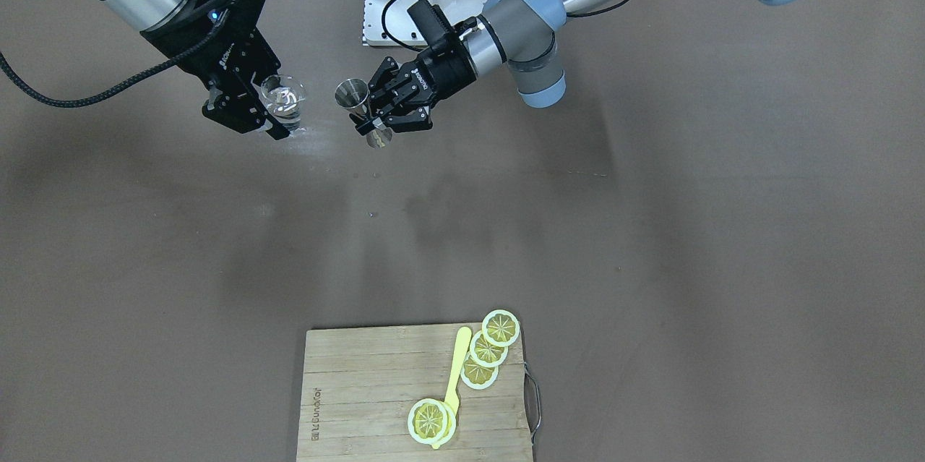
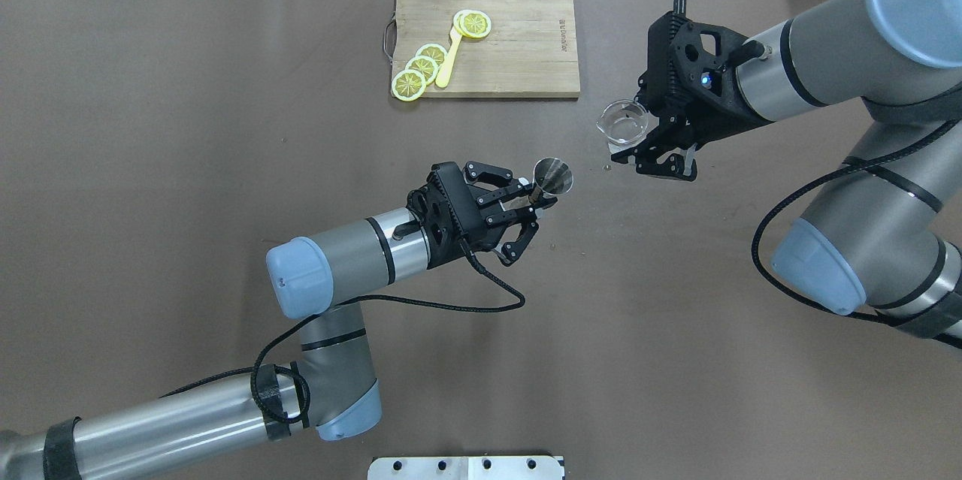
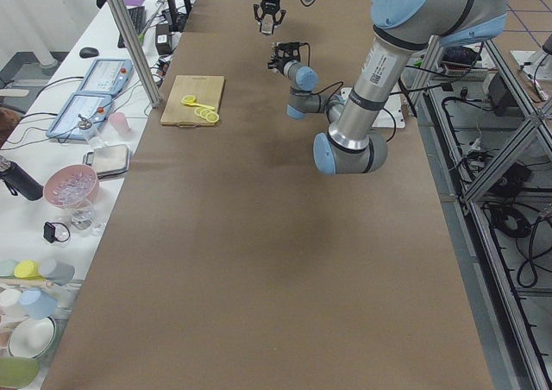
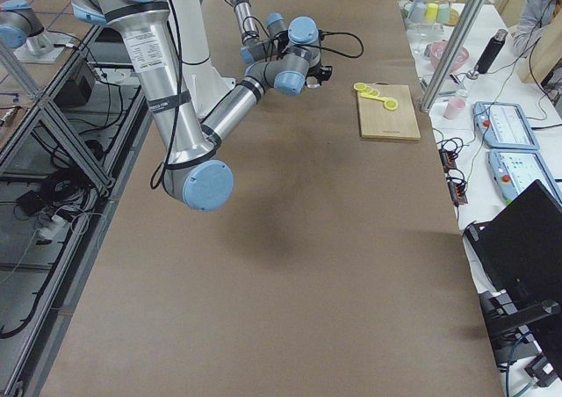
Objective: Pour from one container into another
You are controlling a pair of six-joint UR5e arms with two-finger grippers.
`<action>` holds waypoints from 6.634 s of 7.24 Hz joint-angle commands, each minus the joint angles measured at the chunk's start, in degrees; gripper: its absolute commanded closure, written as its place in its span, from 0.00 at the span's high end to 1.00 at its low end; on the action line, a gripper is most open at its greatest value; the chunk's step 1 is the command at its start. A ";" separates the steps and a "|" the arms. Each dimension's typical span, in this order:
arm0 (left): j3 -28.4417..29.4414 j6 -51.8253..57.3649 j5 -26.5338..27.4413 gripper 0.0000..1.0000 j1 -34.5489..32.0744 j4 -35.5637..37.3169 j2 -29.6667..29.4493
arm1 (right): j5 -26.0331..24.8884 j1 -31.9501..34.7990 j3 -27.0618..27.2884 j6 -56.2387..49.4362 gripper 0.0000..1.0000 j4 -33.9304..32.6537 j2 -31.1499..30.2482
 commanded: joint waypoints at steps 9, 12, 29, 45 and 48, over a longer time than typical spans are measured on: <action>0.00 0.17 0.12 0.00 0.00 0.00 0.00 | -7.75 -5.89 6.86 -0.64 0.00 -15.33 1.27; 0.08 0.17 0.12 0.00 0.00 -0.09 -0.09 | -9.24 -7.30 7.66 -1.52 0.00 -19.20 2.84; 0.08 0.17 0.12 0.00 0.09 0.09 -0.18 | -12.84 -8.53 8.01 -2.31 0.00 -38.97 9.88; 0.17 0.17 0.12 0.00 0.44 0.18 -0.53 | -21.90 -12.40 7.84 -2.31 0.00 -57.00 18.85; 0.08 0.26 0.12 0.00 0.44 0.18 -0.53 | -21.38 -12.57 7.92 -2.14 0.00 -56.74 19.11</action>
